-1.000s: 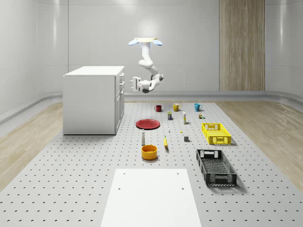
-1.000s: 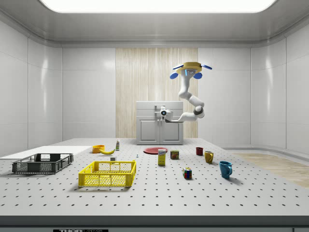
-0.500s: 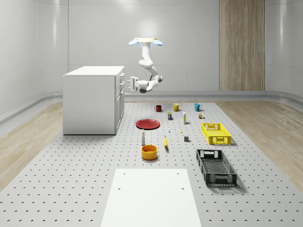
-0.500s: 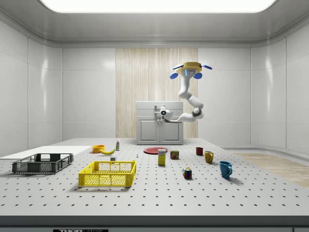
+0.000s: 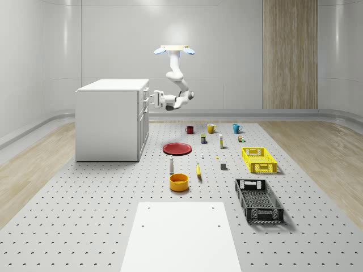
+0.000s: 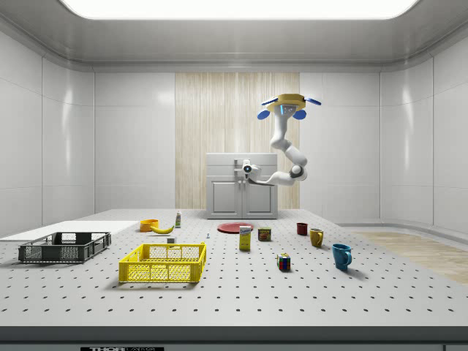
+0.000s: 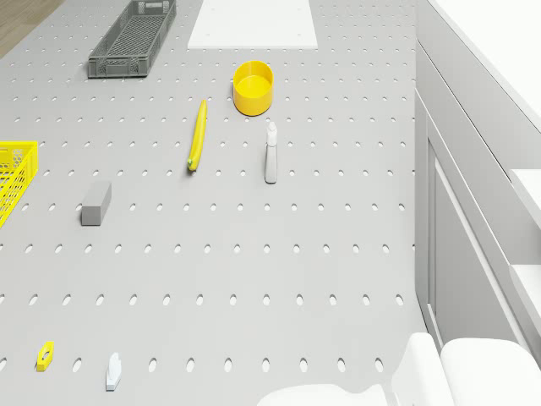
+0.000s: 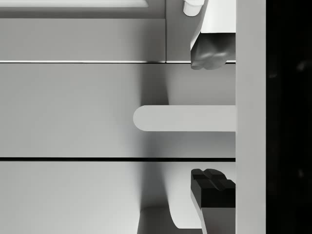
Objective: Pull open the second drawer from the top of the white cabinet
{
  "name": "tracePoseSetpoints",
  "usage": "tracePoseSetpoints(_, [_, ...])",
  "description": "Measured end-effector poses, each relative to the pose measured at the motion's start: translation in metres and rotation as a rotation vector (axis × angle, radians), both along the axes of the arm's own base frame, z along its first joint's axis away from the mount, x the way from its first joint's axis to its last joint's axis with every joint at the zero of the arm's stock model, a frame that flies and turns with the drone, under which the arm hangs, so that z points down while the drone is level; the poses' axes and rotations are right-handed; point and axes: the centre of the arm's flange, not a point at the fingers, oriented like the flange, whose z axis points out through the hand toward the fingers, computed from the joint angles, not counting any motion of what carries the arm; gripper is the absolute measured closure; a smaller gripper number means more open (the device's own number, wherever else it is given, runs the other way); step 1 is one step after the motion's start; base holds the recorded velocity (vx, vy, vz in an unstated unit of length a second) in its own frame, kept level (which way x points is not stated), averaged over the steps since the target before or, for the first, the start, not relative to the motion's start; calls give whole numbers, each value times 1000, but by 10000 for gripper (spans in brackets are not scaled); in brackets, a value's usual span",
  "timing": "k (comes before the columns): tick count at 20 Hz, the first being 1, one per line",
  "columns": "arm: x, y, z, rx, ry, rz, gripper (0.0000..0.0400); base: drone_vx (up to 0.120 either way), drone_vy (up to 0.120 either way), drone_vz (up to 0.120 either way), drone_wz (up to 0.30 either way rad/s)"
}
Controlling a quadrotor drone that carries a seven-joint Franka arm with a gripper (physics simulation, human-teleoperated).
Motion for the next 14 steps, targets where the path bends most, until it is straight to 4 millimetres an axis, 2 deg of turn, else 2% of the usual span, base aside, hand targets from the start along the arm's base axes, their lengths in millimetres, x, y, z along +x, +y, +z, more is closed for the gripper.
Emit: tracePoseSetpoints(14, [0,9,10,0,0,0,100,0,0,0,0])
